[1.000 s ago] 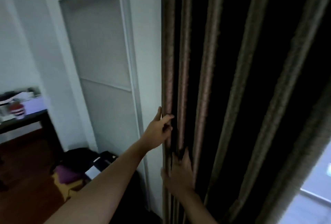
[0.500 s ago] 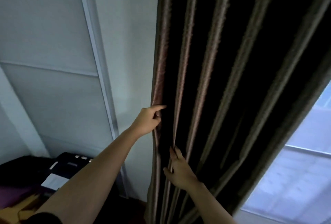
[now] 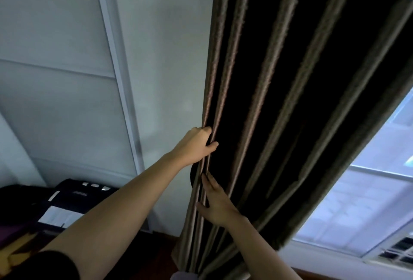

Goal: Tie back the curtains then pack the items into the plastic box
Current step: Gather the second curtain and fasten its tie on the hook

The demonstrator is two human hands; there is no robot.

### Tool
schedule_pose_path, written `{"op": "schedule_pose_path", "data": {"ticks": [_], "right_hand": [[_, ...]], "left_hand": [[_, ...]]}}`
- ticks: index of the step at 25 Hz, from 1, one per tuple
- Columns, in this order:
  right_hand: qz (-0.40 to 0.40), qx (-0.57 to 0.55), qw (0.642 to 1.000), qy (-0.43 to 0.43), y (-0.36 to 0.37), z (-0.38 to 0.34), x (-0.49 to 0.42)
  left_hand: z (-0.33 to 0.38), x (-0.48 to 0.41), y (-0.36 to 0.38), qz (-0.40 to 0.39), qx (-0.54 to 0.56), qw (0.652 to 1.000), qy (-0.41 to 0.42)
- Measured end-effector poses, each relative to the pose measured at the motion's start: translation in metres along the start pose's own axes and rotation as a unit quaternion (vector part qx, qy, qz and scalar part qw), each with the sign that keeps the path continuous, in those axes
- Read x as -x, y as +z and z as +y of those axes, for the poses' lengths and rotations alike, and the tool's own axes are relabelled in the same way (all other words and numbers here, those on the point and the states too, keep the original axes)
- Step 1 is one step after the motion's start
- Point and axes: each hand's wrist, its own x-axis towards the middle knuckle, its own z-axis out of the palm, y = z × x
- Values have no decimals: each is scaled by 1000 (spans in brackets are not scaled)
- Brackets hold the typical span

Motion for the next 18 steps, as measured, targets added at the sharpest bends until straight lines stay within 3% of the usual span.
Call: {"op": "schedule_pose_path", "data": {"ticks": [2, 3, 5, 6, 7, 10, 12, 15, 18], "right_hand": [[51, 8, 998, -28, -3, 2, 4], [134, 22, 989, -56, -6, 3, 7], [339, 28, 939, -52, -18, 5, 9], [406, 6, 914, -19, -30, 4, 8], [425, -16, 905, 12, -44, 2, 3], [313, -35, 947, 56, -80, 4, -16], [250, -27, 968, 26, -80, 9, -20], [168, -2, 985, -32, -52, 17, -8], [112, 21, 993, -26, -27, 27, 1]], "left_hand": [[-3, 1, -1, 8, -22, 1000, -3], [-5, 2, -2, 12, -28, 1000, -1], [-7, 5, -4, 13, -34, 999, 6], [-7, 7, -5, 12, -39, 999, 12], [-7, 8, -5, 10, -45, 999, 21], [-8, 8, -4, 11, -59, 998, 30], [-10, 5, -3, 3, -55, 998, 28], [-11, -2, -4, -31, -46, 998, 31], [-13, -7, -3, -63, -42, 997, 31]]}}
